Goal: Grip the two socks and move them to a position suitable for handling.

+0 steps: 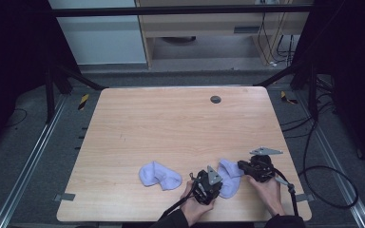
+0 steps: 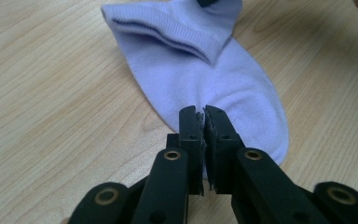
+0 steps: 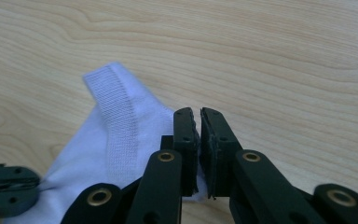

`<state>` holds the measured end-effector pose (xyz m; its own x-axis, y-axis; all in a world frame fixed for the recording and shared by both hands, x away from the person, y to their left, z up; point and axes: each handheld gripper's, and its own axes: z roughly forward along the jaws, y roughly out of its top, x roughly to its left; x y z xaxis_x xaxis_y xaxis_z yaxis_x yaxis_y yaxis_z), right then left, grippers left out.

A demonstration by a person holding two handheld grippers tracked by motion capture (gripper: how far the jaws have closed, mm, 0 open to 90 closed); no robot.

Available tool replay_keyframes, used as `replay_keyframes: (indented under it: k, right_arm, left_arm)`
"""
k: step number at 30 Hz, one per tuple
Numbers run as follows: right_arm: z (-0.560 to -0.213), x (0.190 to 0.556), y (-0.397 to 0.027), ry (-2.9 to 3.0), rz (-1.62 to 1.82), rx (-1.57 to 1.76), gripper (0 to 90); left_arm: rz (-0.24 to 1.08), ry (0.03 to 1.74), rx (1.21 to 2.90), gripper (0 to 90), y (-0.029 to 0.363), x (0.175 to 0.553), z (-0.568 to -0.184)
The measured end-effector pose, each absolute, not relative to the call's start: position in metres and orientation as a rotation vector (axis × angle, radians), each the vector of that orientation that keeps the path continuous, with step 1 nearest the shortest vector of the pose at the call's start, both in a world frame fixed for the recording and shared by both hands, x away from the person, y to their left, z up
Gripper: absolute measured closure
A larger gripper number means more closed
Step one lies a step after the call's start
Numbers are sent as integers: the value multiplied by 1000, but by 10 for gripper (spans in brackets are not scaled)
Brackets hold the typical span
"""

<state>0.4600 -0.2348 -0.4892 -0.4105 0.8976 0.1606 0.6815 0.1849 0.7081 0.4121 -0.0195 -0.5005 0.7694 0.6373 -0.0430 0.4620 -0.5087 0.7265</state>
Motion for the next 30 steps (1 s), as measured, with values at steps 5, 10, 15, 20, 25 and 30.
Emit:
replay_keyframes:
  k: [5, 10, 15, 20, 25, 30]
  right_arm:
    - [-491, 467, -241, 2148, 1032, 1537, 842]
    - [-490, 470, -246, 2099, 968, 1506, 766]
    - [-483, 467, -252, 2076, 978, 1410, 636]
    - [-477, 460, -247, 2136, 1079, 1354, 592]
    - [-480, 450, -233, 2265, 1073, 1263, 611]
    - [-488, 445, -223, 2333, 1002, 1203, 604]
  left_arm:
    - [295, 810, 2201, 864, -19, 413, -500]
    - [297, 808, 2200, 863, -19, 412, -501]
    - [289, 811, 2198, 857, -18, 413, -500]
    - [289, 816, 2193, 848, -19, 412, -501]
    - [294, 820, 2194, 847, -19, 412, -501]
    - [288, 822, 2187, 848, -18, 412, -501]
